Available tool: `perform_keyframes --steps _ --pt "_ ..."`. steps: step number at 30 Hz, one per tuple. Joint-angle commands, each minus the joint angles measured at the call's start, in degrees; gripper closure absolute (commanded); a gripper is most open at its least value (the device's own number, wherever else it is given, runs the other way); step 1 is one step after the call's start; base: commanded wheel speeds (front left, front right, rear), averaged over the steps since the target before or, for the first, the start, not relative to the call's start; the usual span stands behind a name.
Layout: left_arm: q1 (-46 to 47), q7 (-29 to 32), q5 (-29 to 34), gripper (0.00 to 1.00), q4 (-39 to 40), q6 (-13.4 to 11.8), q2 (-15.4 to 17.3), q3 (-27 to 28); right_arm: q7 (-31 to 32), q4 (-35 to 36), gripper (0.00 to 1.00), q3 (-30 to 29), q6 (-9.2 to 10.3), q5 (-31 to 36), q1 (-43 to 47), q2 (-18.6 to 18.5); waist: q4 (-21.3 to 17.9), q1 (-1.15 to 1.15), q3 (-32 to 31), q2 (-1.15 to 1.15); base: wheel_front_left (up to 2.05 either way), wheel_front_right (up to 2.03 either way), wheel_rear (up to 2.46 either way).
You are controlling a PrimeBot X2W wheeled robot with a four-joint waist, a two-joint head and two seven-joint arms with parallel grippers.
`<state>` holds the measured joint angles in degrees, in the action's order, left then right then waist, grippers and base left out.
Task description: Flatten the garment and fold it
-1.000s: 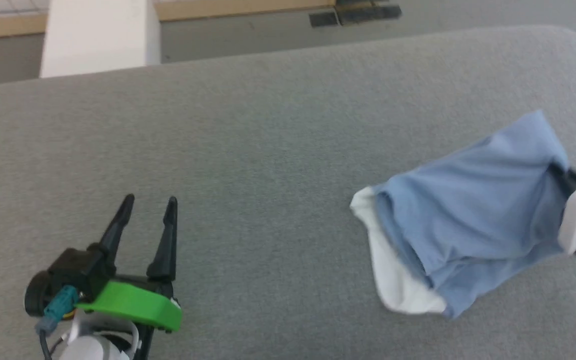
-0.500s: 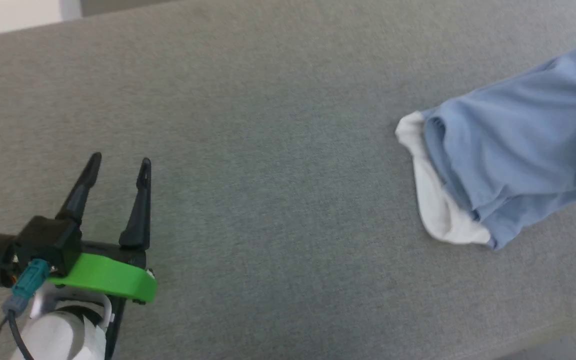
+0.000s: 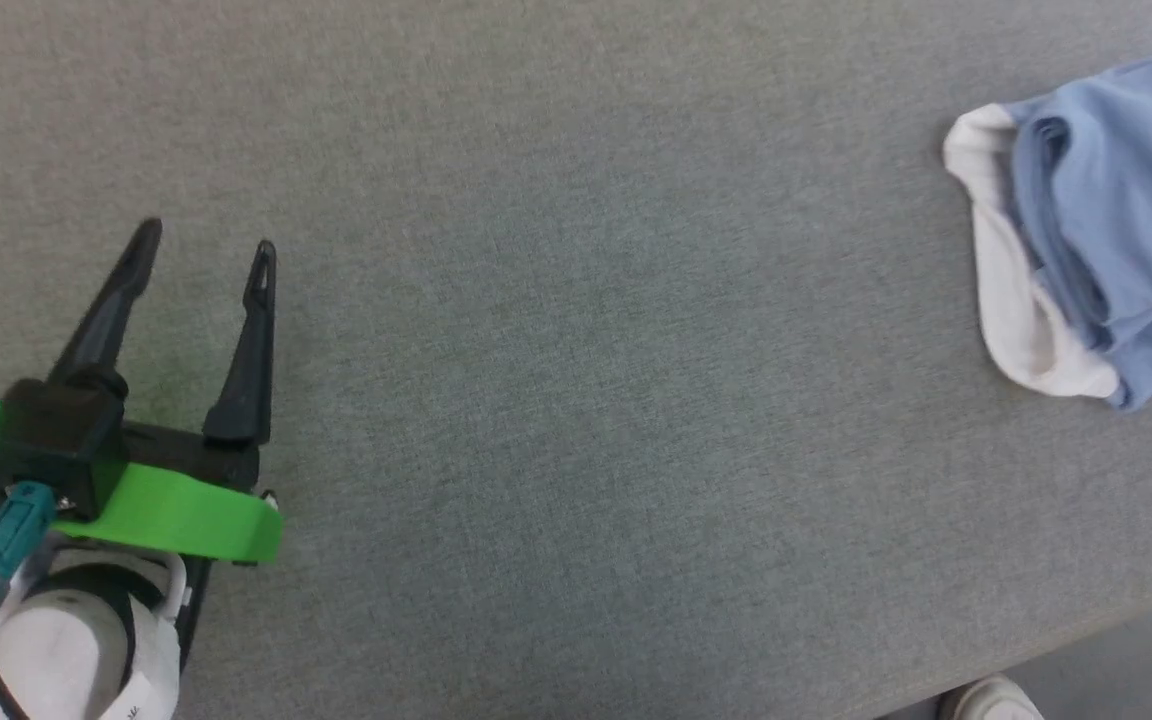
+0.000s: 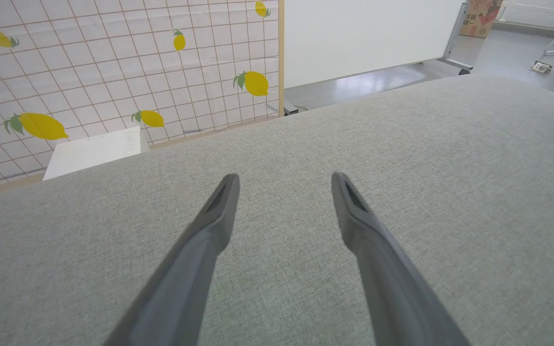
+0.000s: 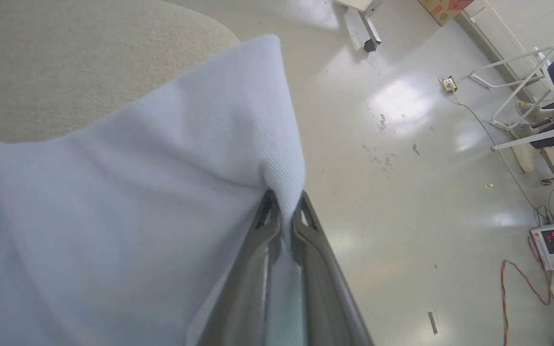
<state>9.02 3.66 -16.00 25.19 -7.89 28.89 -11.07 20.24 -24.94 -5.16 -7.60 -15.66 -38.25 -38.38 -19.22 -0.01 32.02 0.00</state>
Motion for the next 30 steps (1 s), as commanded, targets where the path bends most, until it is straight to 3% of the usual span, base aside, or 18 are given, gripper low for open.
perform_keyframes --steps 1,10,11,13,14,23,30 --pt "1.6 0.6 0.6 0.00 0.7 -0.4 0.7 0.1 -1.4 -1.4 1.00 0.7 0.11 0.6 -1.7 -0.5 -0.1 0.01 3.1 0.00 0.00 0.00 0.00" --pt "4.4 3.6 2.2 0.00 3.4 -0.2 2.0 -0.7 -8.6 -12.6 1.00 2.3 0.11 2.7 -7.5 0.0 -0.3 0.01 7.2 0.00 0.00 0.00 0.00" --pt "4.6 3.7 2.2 0.00 3.4 -0.2 2.1 -0.8 -9.2 -13.8 0.90 2.3 0.11 3.0 -8.1 0.2 -0.3 0.01 7.3 0.00 0.00 0.00 0.00" --pt "4.8 3.9 2.4 0.00 3.4 -0.2 2.1 -1.1 -10.5 -16.3 0.23 2.4 0.11 3.5 -9.4 0.6 -0.1 0.01 7.5 0.00 0.00 0.00 0.00" --pt "4.9 3.8 2.4 0.00 3.4 -0.2 2.1 -1.2 -11.1 -17.2 0.00 2.6 0.11 3.7 -9.8 0.7 0.0 0.01 7.4 0.00 0.00 0.00 0.00" --pt "4.8 0.4 2.0 0.00 0.8 -0.9 0.6 -1.3 -14.4 -24.6 0.00 4.4 0.11 3.9 -12.7 0.1 1.4 0.01 4.5 0.00 0.00 0.00 0.00" --pt "4.3 -4.8 0.1 0.00 -3.4 -2.0 -2.6 -1.1 -17.3 -27.9 0.00 4.5 0.11 2.9 -11.6 -0.9 3.7 0.01 -0.5 0.00 0.00 0.00 0.00"
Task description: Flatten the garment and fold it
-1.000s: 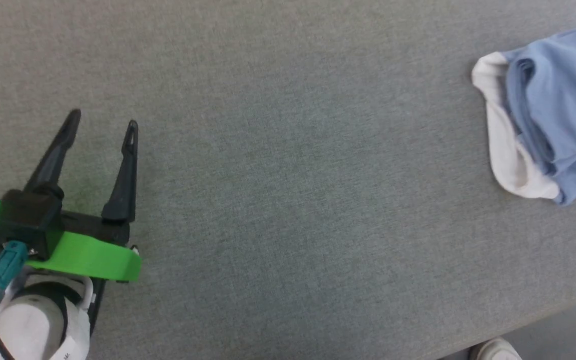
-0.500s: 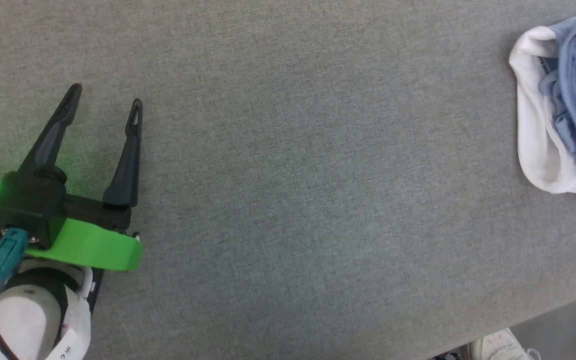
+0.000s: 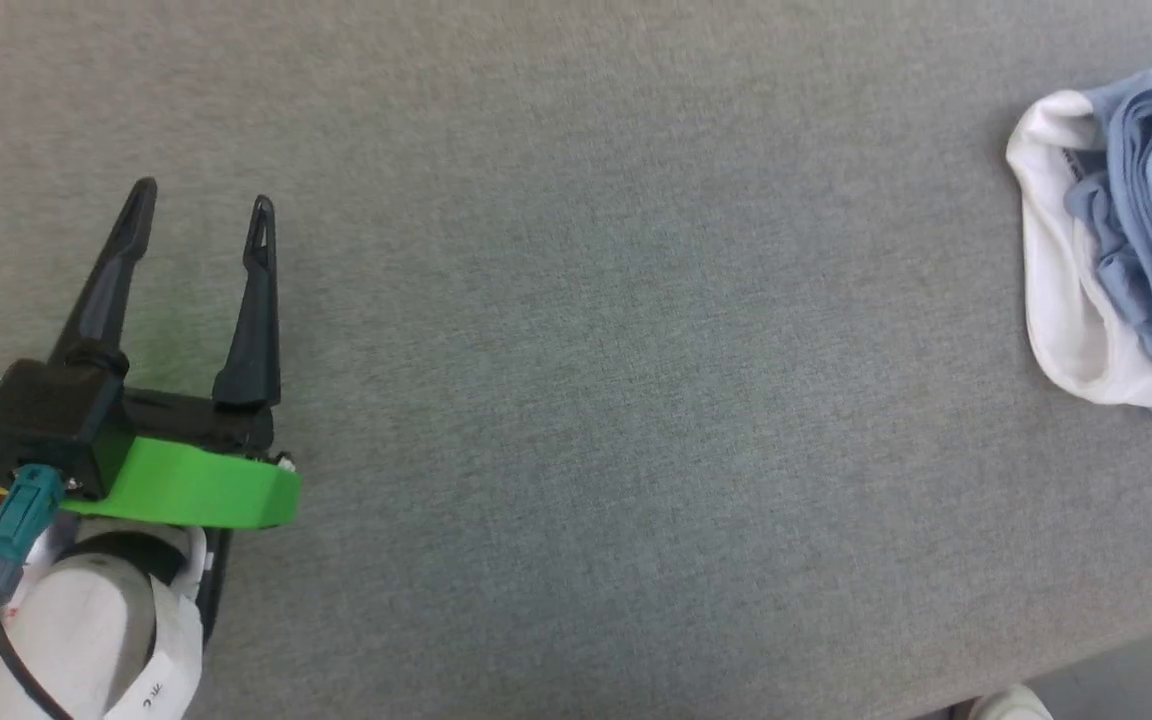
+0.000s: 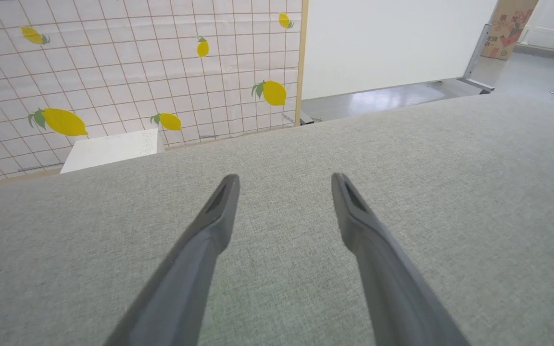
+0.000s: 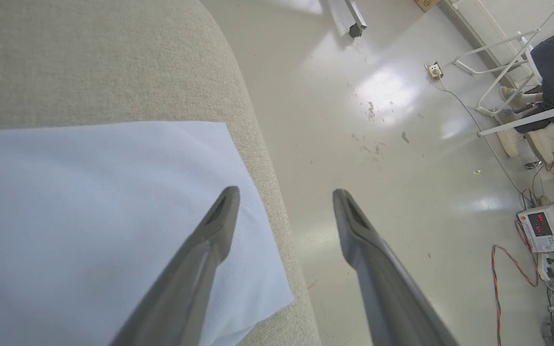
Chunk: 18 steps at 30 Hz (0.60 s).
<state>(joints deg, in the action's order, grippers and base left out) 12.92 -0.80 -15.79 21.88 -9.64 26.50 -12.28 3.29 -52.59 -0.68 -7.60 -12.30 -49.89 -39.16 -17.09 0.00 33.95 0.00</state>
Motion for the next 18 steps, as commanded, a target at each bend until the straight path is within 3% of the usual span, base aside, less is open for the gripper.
perform_keyframes --steps 1,5,10,18 --pt "0.1 -1.3 -0.7 0.00 -0.7 -0.6 -1.0 0.2 -1.0 -0.5 0.00 0.1 0.11 -0.9 0.7 0.0 2.0 0.00 -3.3 0.00 0.00 0.00 0.00" --pt "-1.3 -3.6 -2.0 0.00 -3.4 -1.4 -3.1 0.1 -4.3 0.1 0.00 0.4 0.11 -2.8 3.8 1.1 3.9 0.00 -6.9 0.00 0.00 0.00 0.00" --pt "-3.0 -6.9 -1.8 0.00 -6.3 -2.3 -4.1 0.3 -8.1 4.3 0.00 -0.1 0.11 -6.9 8.7 5.5 5.8 0.00 -11.5 0.00 0.00 0.00 0.00" --pt "-5.3 -9.8 -1.4 0.00 -10.9 -2.9 -5.2 -0.7 -10.3 18.8 0.00 -3.0 0.11 -6.8 19.7 12.7 9.0 0.00 -18.7 0.00 0.00 0.00 0.00"
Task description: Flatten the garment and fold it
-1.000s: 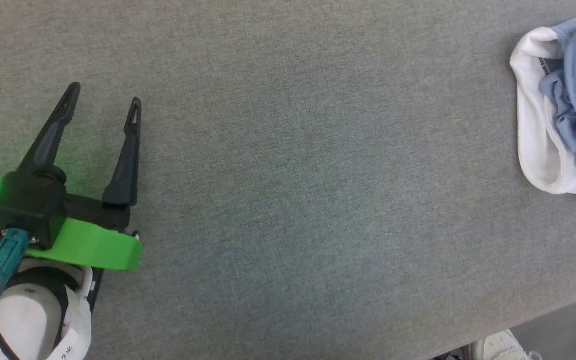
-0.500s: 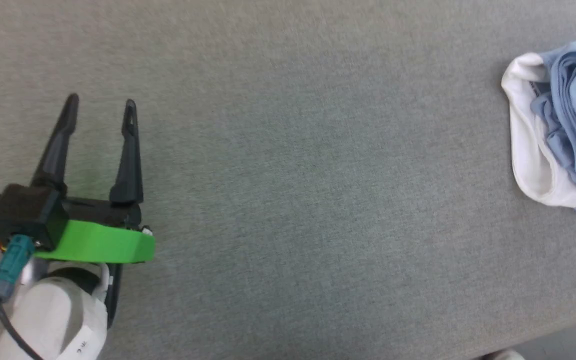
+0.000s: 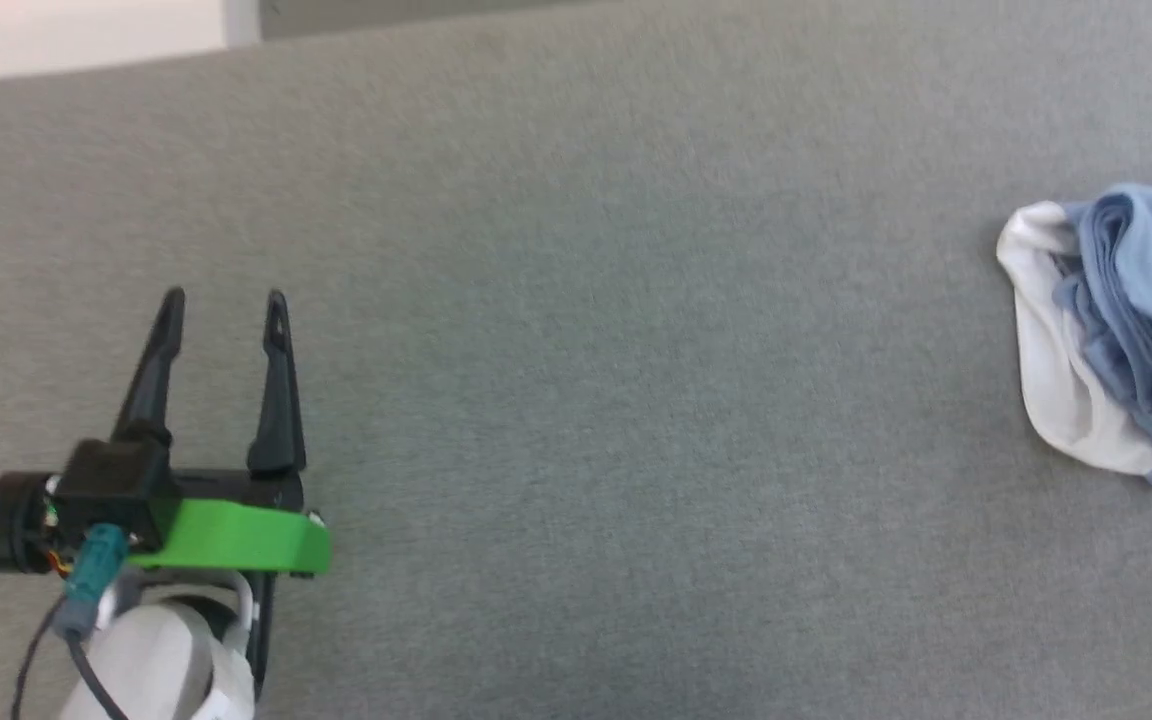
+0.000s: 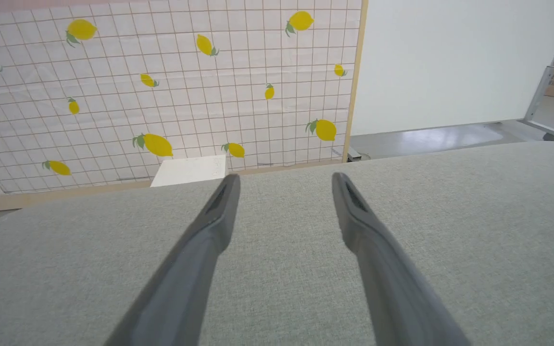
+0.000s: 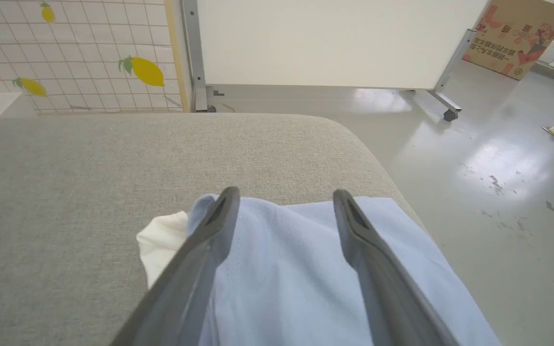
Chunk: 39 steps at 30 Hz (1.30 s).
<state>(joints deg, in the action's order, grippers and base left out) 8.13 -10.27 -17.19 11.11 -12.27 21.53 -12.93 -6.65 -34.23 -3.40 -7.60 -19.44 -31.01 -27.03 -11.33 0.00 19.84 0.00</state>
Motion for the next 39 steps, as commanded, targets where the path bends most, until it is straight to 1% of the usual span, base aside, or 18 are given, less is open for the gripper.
perform_keyframes --steps 1,3,4,5,7,9,10,14,18,21,26,29,32,39 --pt "-0.8 -0.6 0.1 0.00 -0.5 -0.3 -0.4 -0.3 -0.6 2.5 0.00 -1.4 0.11 0.6 2.2 1.7 3.7 0.00 -5.4 0.00 0.00 0.00 0.00" --pt "-1.7 -1.1 -0.1 0.00 -1.2 -0.4 -0.9 -0.7 -0.7 7.8 0.00 -4.9 0.11 1.8 6.0 5.7 4.7 0.00 -7.0 0.00 0.00 0.00 0.00" --pt "-1.9 -1.2 -0.2 0.00 -1.3 -0.4 -1.0 -0.8 -0.8 9.6 0.00 -5.9 0.11 2.6 7.2 6.9 5.0 0.00 -7.4 0.00 0.00 0.00 0.00" --pt "-2.4 -1.4 -0.2 0.00 -1.7 -0.4 -1.1 -1.0 -1.0 13.2 0.00 -8.1 0.11 4.3 9.7 9.5 5.7 0.00 -8.3 0.00 0.00 0.00 0.00" --pt "-3.2 -1.8 -0.3 0.00 -2.1 -0.5 -1.2 -1.1 -1.1 18.7 0.00 -10.3 0.11 6.6 13.2 13.7 6.4 0.00 -9.4 0.00 0.00 0.00 0.00" --pt "-4.3 -2.2 -0.5 0.00 -2.3 -0.5 -1.3 -1.1 -0.9 23.7 0.00 -11.0 0.11 9.0 16.2 17.7 6.9 0.00 -10.3 0.00 0.00 0.00 0.00" --pt "-4.8 -2.5 -0.5 0.00 -2.5 -0.4 -1.3 -1.2 -0.8 25.6 0.00 -11.0 0.11 9.8 17.4 19.2 7.0 0.00 -10.6 0.00 0.00 0.00 0.00" --pt "-7.2 -3.4 -0.7 0.00 -3.1 0.1 -1.8 -2.0 -1.5 31.7 0.00 -10.1 0.11 12.4 22.2 22.9 7.6 0.00 -12.6 0.00 0.00 0.00 0.00" --pt "-9.5 -4.2 -0.9 0.00 -3.7 0.2 -3.2 -2.5 -2.2 34.2 0.00 -9.5 0.11 14.0 26.8 24.0 8.2 0.00 -14.8 0.00 0.00 0.00 0.00" --pt "-11.3 -4.5 -1.0 0.00 -4.6 0.5 -4.0 -2.9 -2.7 33.8 0.00 -8.7 0.11 12.8 29.7 24.1 8.1 0.00 -16.4 0.00 0.00 0.00 0.00" --pt "-14.1 -4.7 -1.4 0.00 -5.7 0.6 -5.4 -2.5 -3.4 32.1 0.00 -8.2 0.11 12.9 33.7 24.1 8.4 0.00 -19.1 0.00 0.00 0.00 0.00" --pt "-15.3 -4.7 -1.1 0.00 -5.8 0.7 -5.9 -2.0 -3.5 31.7 0.00 -8.6 0.11 12.5 35.4 24.1 8.7 0.00 -20.3 0.00 0.00 0.00 0.00" --pt "-16.5 -4.7 -0.7 0.00 -5.8 1.1 -6.3 -1.7 -3.5 31.9 0.00 -8.2 0.11 13.5 37.0 24.1 9.1 0.00 -21.5 0.00 0.00 0.00 0.00" --pt "-17.8 -4.7 0.4 0.00 -6.7 2.0 -7.3 -1.7 -2.9 32.0 0.00 -6.7 0.11 13.5 38.3 24.1 9.9 0.00 -22.3 0.00 0.00 0.00 0.00"
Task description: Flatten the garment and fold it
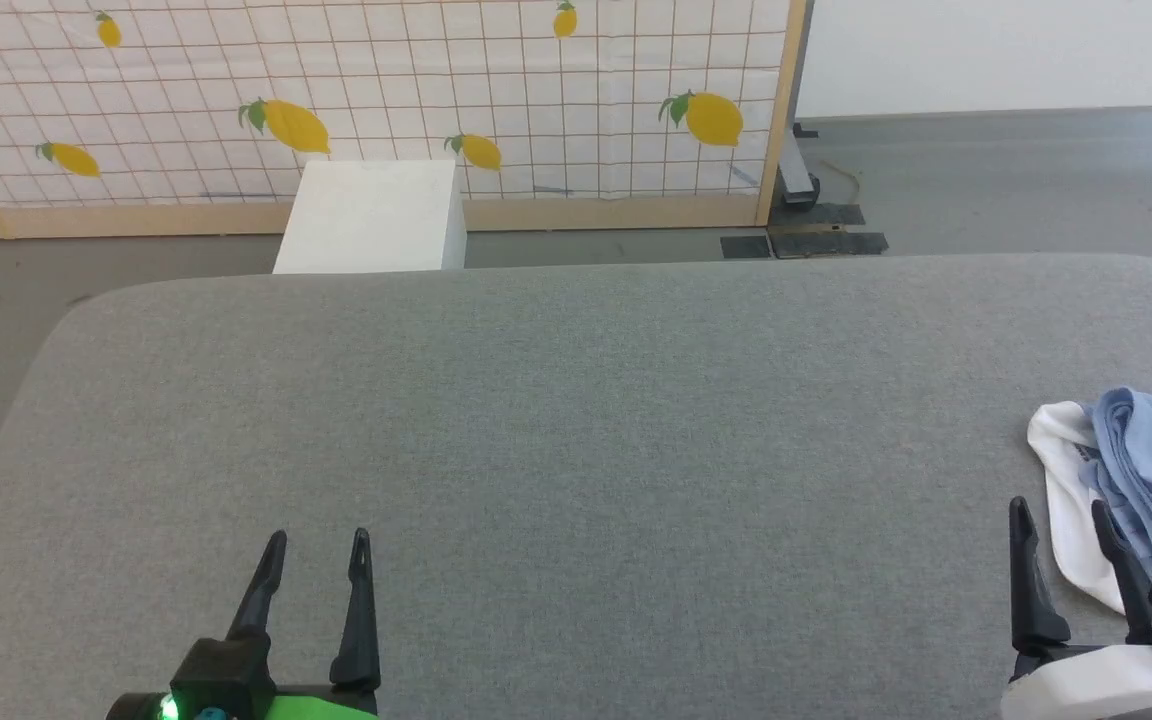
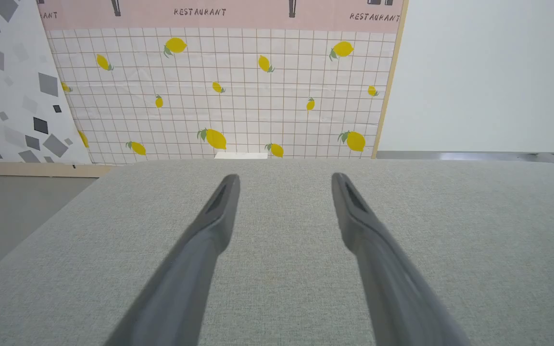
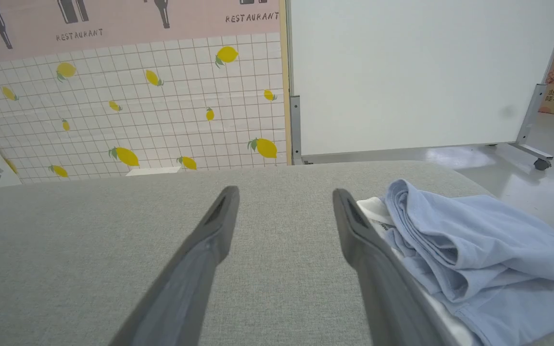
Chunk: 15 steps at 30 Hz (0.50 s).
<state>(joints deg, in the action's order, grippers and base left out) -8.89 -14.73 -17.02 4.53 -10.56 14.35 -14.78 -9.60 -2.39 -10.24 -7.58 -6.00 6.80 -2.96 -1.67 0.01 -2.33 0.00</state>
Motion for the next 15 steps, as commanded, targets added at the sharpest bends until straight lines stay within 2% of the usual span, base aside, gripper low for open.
perform_keyframes --steps 1,9,10,15 --pt "-0.8 -0.3 0.4 0.00 -0.5 0.9 -0.6 0.2 0.3 0.2 0.00 0.5 0.09 -0.3 0.6 0.1 0.5 -0.01 0.2 0.00 0.00 0.00 0.00" --pt "-0.3 -0.3 1.5 0.00 0.0 1.4 -1.4 1.6 0.4 0.7 0.00 0.6 0.09 -0.7 0.0 0.1 0.6 -0.01 1.6 0.00 0.00 0.00 0.00" --pt "-0.2 0.0 1.3 1.00 0.0 1.4 -1.4 1.6 0.5 0.4 1.00 0.6 0.00 -0.5 0.0 0.0 0.6 -0.01 1.5 0.00 0.00 0.00 0.00" --pt "0.1 0.4 1.7 1.00 -0.2 1.6 -1.6 1.8 0.7 0.3 1.00 0.8 -0.01 -0.4 -0.2 0.0 0.7 -0.01 1.6 0.00 0.00 0.00 0.00"
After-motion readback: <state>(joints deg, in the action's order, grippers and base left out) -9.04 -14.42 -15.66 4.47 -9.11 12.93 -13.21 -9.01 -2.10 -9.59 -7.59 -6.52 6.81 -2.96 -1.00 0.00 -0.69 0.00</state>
